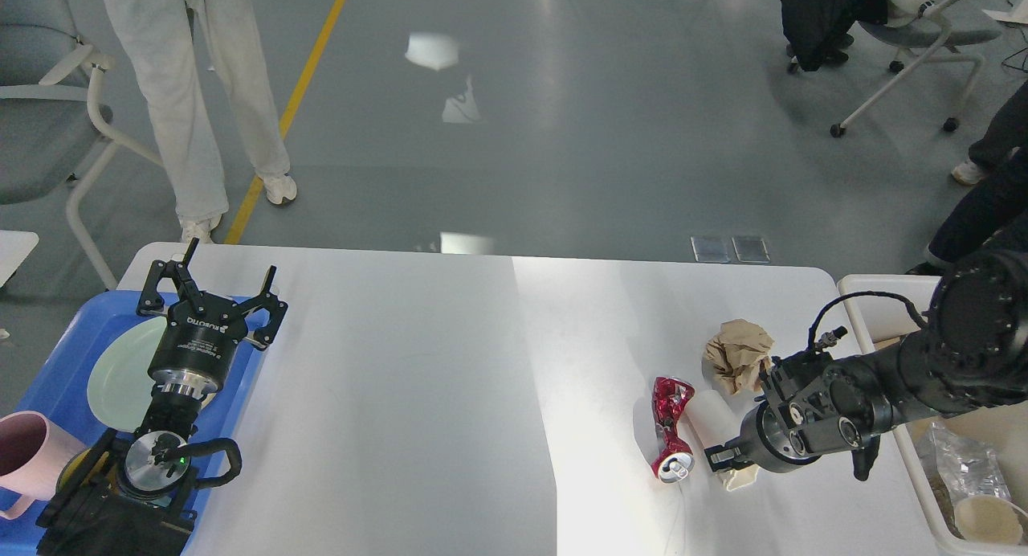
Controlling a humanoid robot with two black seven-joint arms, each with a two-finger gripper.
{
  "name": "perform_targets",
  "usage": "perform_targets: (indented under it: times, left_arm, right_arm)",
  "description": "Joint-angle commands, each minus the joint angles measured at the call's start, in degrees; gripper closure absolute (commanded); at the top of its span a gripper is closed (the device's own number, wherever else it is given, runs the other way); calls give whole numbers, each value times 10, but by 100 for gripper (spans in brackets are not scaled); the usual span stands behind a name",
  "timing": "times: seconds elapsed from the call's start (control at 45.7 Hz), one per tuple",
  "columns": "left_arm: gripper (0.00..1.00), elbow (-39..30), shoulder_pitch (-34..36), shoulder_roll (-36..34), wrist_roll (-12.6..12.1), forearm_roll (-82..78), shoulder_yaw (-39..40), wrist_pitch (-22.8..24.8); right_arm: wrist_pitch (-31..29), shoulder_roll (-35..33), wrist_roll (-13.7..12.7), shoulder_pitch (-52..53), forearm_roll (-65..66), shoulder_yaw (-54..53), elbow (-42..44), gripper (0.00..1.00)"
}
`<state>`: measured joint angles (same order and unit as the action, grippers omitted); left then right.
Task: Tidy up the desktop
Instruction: 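Lower the right gripper to the second white paper cup and grasp it, then carry the paper cup into the white bin and release it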
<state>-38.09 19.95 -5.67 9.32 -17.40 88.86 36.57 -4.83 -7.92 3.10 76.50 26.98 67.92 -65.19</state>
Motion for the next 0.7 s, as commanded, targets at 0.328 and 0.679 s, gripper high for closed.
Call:
perform_targets:
  times: [0.328, 0.679]
  left_arm:
    - [3, -1, 0, 0, 0, 0, 0, 0]
    - [3, -1, 0, 0, 0, 0, 0, 0]
  right_arm:
    - [-27, -47, -2, 46, -7, -6, -42, 100]
    - [-148, -105, 1, 194, -30, 10, -120, 100]
